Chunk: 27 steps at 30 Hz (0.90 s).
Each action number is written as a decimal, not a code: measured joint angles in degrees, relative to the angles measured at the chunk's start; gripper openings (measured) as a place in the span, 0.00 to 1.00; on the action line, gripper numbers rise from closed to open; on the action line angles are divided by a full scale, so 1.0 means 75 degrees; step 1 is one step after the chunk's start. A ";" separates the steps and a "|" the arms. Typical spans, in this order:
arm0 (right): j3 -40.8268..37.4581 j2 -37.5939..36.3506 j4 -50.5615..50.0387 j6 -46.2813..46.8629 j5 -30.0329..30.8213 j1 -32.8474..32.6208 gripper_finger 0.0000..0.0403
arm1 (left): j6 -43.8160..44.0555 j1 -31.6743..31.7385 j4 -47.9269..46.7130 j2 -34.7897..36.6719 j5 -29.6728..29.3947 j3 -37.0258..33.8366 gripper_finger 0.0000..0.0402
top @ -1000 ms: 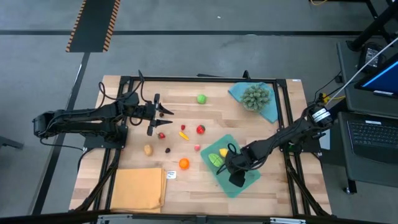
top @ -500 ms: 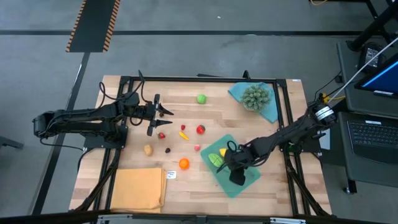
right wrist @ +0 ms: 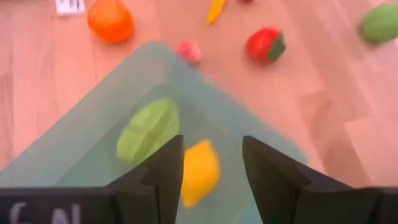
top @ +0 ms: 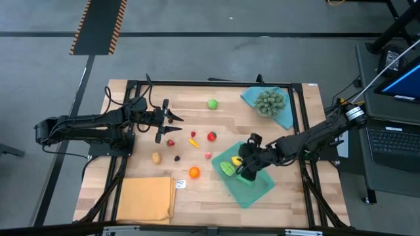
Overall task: Pick and placing Produce into tupperware
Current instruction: Put the black cherry into the green bin
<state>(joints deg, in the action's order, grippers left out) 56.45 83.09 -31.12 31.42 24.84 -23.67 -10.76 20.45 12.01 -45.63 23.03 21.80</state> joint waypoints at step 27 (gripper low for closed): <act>-0.1775 0.0093 0.6583 -0.3677 -0.0819 0.2095 0.41 | 0.0947 0.0928 -0.0495 0.0003 -0.1076 0.0000 0.41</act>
<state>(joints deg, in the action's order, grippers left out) 43.14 83.79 18.25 3.84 18.70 -7.95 -3.66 27.41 8.30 -45.60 14.95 21.80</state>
